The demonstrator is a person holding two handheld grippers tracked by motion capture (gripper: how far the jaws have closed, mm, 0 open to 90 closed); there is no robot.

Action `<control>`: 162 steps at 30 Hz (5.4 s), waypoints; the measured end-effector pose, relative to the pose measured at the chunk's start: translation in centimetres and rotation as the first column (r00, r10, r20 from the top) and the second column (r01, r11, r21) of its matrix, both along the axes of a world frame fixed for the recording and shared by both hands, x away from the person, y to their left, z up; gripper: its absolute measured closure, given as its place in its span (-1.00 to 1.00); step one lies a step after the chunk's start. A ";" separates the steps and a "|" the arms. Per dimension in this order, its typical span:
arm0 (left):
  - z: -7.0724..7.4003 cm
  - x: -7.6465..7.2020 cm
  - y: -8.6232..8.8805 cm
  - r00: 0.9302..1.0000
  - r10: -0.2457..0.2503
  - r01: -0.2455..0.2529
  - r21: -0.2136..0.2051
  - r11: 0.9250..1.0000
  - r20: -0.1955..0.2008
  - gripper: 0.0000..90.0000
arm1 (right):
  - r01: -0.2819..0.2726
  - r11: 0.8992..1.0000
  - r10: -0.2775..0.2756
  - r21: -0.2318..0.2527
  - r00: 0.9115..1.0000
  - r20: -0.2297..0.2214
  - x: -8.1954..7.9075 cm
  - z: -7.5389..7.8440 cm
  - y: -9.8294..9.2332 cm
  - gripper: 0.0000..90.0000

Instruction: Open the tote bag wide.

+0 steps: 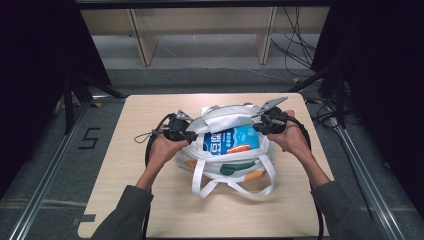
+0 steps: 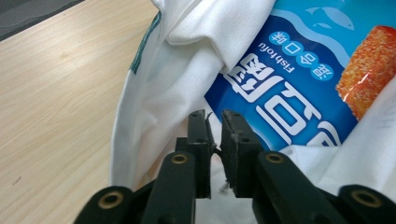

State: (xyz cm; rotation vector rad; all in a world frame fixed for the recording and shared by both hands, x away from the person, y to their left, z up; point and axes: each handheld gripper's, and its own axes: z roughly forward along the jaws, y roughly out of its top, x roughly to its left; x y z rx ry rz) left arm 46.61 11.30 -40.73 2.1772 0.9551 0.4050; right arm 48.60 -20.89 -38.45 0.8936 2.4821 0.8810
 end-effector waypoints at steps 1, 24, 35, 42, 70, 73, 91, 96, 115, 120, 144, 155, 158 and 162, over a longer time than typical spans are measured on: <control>0.1 -0.2 0.2 1.000 -0.005 0.005 -0.014 1.000 -0.005 0.75 | 0.006 1.000 -0.006 0.001 1.000 -0.001 -0.1 0.1 0.0 0.99; 0.4 -3.0 2.1 0.999 -0.034 0.036 -0.113 0.993 0.028 0.40 | -0.022 1.000 0.021 0.015 0.999 0.028 -1.9 0.9 -1.1 0.82; 0.8 -3.9 2.4 0.999 -0.037 0.042 -0.136 0.990 0.039 0.25 | -0.022 1.000 0.021 0.022 0.999 0.040 -2.8 0.8 -1.5 0.72; 0.8 -4.5 2.4 0.998 -0.042 0.047 -0.145 0.988 0.039 0.06 | -0.020 0.999 0.020 0.025 0.999 0.035 -3.1 0.9 -1.8 0.46; 0.2 -8.2 3.4 0.996 -0.070 0.077 -0.165 0.983 0.051 -0.28 | 0.018 0.989 -0.025 0.149 0.998 0.050 -7.6 -0.5 -4.0 0.06; 0.1 -8.3 3.4 0.996 -0.063 0.072 -0.165 0.984 0.060 -0.28 | 0.019 0.988 -0.031 0.153 0.997 0.075 -7.5 -0.8 -4.3 0.03; -0.8 -9.4 3.7 0.994 -0.051 0.065 -0.142 0.988 0.095 -0.37 | 0.053 0.981 -0.064 0.187 0.997 0.052 -8.7 -1.6 -5.3 -0.07; -1.2 -10.1 3.8 0.994 -0.046 0.060 -0.139 0.989 0.100 -0.37 | 0.030 0.982 -0.041 0.188 0.997 0.059 -9.1 -1.8 -5.8 -0.13; -2.9 -12.3 4.5 0.994 -0.049 0.063 -0.141 0.988 0.099 -0.40 | 0.064 0.981 -0.075 0.185 0.996 0.056 -12.3 -3.6 -6.8 -0.38; -3.4 -12.9 4.6 0.994 -0.033 0.048 -0.153 0.987 0.103 -0.41 | 0.042 0.982 -0.054 0.182 0.997 0.063 -12.7 -4.1 -6.9 -0.39; -6.7 -16.6 4.3 0.996 -0.036 0.048 -0.158 0.986 0.076 -0.50 | 0.075 0.977 -0.078 0.199 0.997 0.008 -16.8 -7.6 -7.9 -0.44; -8.2 -17.9 4.2 0.998 -0.026 0.035 -0.159 0.987 0.053 -0.58 | 0.049 0.981 -0.051 0.186 0.999 0.004 -18.2 -9.0 -8.3 -0.45; -8.6 -18.1 3.7 0.998 -0.030 0.037 -0.161 0.986 0.048 -0.59 | 0.056 0.981 -0.059 0.185 0.998 0.010 -18.8 -9.4 -8.5 -0.45; -8.8 -18.0 3.7 0.998 -0.049 0.054 -0.124 0.991 0.042 -0.60 | 0.055 0.982 -0.055 0.181 0.998 -0.005 -19.0 -9.8 -8.7 -0.45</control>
